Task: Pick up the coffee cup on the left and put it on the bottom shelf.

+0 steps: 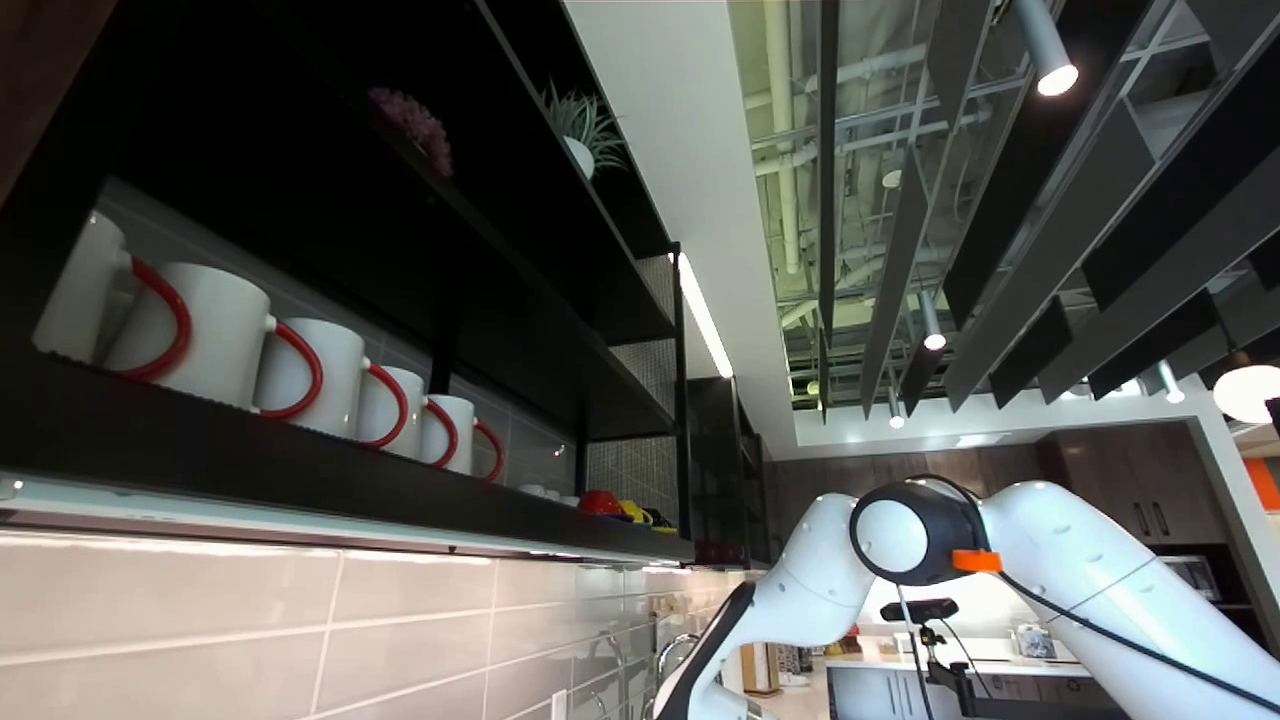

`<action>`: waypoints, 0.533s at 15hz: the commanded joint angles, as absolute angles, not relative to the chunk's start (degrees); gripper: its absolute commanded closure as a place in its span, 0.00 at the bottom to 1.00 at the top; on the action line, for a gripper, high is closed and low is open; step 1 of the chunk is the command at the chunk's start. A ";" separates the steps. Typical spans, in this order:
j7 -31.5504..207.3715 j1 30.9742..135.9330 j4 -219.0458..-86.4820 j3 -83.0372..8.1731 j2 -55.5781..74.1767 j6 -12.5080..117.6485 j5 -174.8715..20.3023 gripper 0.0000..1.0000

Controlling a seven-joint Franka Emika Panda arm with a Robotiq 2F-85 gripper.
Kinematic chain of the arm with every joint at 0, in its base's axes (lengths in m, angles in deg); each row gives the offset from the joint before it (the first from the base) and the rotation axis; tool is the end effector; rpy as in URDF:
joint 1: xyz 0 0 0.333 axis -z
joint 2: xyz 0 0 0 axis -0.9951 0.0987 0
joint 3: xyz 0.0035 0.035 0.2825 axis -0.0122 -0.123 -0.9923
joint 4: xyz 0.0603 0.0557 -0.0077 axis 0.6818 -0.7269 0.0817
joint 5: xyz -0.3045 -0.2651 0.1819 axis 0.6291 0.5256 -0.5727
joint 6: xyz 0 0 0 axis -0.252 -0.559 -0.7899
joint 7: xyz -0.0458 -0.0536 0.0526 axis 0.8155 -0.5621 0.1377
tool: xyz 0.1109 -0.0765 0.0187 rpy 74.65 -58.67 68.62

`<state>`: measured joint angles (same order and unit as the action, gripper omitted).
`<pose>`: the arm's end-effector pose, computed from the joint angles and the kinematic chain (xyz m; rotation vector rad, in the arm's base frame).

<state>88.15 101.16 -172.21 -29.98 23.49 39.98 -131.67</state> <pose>0.5526 -0.2436 0.0994 -2.0907 1.4126 0.2303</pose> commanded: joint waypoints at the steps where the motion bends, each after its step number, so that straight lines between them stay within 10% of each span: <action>1: 88.28 101.42 -172.07 -30.17 23.65 40.07 -131.41 0.00; 8: 89.64 101.80 -169.71 -30.76 27.10 36.99 -130.92 0.00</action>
